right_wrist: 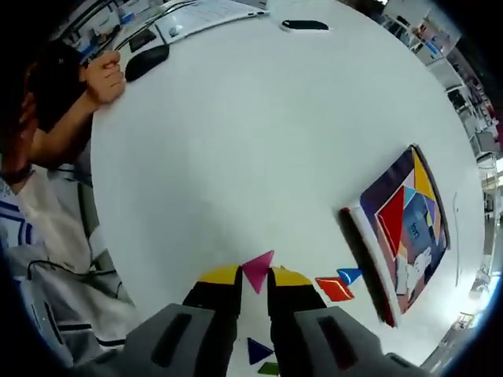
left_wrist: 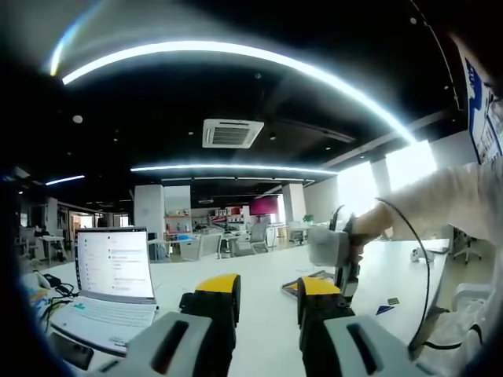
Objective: Pick up the tangram pieces one by one and place each piece onto its matching region on the pattern sheet, fitting the shapes together until the outline on the sheet is completely filled by the tangram pieces
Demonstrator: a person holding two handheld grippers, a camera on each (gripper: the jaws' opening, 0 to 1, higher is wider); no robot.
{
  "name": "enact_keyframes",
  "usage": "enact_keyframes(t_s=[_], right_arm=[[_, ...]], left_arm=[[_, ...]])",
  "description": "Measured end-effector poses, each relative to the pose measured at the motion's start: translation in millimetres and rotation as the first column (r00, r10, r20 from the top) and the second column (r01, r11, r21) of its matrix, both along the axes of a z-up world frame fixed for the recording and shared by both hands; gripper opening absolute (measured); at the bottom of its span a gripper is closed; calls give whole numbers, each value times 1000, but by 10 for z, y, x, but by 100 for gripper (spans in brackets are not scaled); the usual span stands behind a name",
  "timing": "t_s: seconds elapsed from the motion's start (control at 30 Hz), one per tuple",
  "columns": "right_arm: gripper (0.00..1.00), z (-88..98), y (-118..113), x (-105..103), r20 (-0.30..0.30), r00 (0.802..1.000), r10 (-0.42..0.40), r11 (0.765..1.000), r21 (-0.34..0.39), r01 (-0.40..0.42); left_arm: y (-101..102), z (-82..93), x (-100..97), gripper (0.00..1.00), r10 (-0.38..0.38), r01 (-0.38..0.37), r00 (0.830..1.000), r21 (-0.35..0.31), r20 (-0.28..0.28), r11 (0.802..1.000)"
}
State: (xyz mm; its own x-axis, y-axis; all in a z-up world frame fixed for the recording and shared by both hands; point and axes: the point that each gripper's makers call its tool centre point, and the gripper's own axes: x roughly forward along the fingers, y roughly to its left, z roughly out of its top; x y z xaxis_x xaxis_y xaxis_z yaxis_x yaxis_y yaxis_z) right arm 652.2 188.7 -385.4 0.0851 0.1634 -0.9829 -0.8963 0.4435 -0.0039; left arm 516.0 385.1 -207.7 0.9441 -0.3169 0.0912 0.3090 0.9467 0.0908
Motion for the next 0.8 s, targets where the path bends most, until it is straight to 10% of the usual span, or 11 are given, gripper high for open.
enact_keyframes(t_s=[0.8], right_arm=[[14, 200, -210, 1423, 41, 925, -377, 924, 83, 373]], left_arm=[[91, -74, 62, 30, 54, -53, 998, 26, -27, 998]])
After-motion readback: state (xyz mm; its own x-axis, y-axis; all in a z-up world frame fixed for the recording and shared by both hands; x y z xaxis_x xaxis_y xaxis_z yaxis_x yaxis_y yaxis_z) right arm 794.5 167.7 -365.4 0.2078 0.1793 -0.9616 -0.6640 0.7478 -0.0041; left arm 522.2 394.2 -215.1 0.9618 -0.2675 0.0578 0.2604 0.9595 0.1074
